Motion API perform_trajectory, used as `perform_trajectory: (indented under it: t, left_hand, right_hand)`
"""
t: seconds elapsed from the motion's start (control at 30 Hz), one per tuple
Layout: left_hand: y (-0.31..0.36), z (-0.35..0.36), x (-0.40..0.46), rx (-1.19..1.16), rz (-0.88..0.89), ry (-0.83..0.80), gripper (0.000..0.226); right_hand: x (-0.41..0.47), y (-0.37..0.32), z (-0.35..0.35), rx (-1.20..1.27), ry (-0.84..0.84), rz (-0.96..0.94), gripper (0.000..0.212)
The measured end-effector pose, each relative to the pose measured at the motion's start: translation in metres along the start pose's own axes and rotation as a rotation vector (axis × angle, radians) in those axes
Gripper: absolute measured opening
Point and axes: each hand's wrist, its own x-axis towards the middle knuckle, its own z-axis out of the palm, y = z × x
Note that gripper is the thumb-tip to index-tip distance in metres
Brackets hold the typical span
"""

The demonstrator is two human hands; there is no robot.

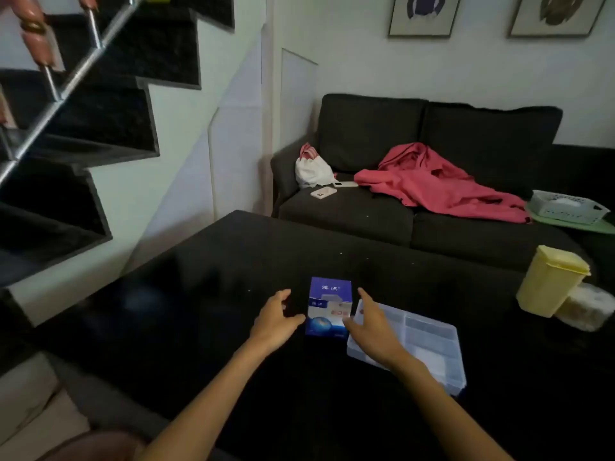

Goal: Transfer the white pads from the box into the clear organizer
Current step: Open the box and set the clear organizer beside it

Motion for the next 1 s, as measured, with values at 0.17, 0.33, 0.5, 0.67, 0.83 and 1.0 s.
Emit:
perform_trajectory:
  t: [0.17, 0.33, 0.5, 0.67, 0.83, 1.0]
  left_hand:
    - [-0.006, 0.015, 0.030, -0.128, 0.023, -0.196, 0.093]
    - [-0.024, 0.016, 0.010, -0.172, 0.147, -0.133, 0.075]
    - [-0.041, -0.001, -0.037, -0.084, 0.163, -0.105, 0.075]
    - [-0.054, -0.007, -0.060, -0.125, 0.191, -0.154, 0.071]
    - [-0.061, -0.018, -0.057, -0.155, 0.218, -0.214, 0.078]
    - [-0.068, -0.014, -0.047, -0.154, 0.166, 0.010, 0.062]
  right_hand:
    - [0.024, 0.008, 0.020, 0.071, -0.002, -0.079, 0.063]
    - [-0.004, 0.020, 0.031, 0.079, 0.020, -0.178, 0.054]
    - [-0.045, 0.019, 0.019, 0.106, -0.095, -0.236, 0.034]
    - [-0.047, 0.004, 0.013, -0.004, -0.147, -0.319, 0.015]
    - [-0.036, -0.005, 0.024, -0.062, -0.229, -0.259, 0.041]
    - [-0.044, 0.004, 0.046, -0.156, 0.029, -0.239, 0.064]
